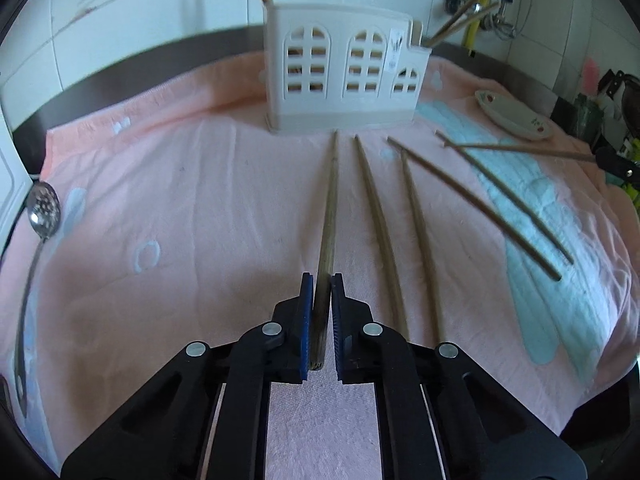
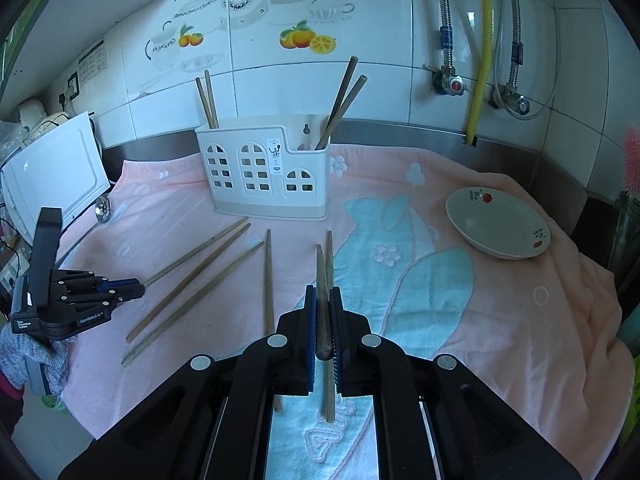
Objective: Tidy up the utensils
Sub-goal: 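Close the left tool on a chopstick while the right tool grasps another, then lift the left tool's chopstick over the white holder while the right carries its chopstick there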
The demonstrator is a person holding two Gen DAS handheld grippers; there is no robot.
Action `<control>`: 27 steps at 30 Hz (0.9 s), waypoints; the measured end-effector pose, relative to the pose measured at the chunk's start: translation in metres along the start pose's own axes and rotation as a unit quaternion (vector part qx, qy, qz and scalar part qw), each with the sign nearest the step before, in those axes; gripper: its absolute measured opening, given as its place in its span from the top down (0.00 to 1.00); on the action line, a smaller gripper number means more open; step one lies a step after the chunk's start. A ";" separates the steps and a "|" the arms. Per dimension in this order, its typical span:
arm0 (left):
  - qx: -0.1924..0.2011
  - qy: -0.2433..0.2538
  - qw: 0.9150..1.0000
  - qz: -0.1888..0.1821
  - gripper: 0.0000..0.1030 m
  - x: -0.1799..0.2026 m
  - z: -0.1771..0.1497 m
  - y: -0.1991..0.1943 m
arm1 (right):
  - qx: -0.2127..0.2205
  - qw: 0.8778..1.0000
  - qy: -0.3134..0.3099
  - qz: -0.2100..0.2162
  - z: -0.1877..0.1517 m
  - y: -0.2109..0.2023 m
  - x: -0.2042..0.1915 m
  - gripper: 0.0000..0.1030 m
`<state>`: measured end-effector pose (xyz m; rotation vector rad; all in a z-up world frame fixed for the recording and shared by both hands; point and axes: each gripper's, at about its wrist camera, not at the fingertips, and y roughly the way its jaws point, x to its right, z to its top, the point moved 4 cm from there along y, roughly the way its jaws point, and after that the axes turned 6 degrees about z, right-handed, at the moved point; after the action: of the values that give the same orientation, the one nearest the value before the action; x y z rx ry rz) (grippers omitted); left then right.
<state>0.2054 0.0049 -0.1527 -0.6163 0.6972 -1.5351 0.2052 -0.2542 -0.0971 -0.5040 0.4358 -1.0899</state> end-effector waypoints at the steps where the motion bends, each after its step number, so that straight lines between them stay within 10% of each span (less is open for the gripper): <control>1: 0.004 0.000 1.000 -0.001 0.93 0.000 0.002 -0.003 | 0.001 1.000 0.001 0.001 0.002 -0.001 0.000 0.94; 27: 0.132 0.016 0.991 -0.033 0.94 0.003 0.099 -0.089 | 0.020 0.998 -0.031 0.041 0.108 -0.010 -0.023 0.94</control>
<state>0.2187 -0.0021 -0.0200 -0.4205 0.4898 -1.6671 0.2500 -0.2188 -0.0021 -0.4798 0.3764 -0.9994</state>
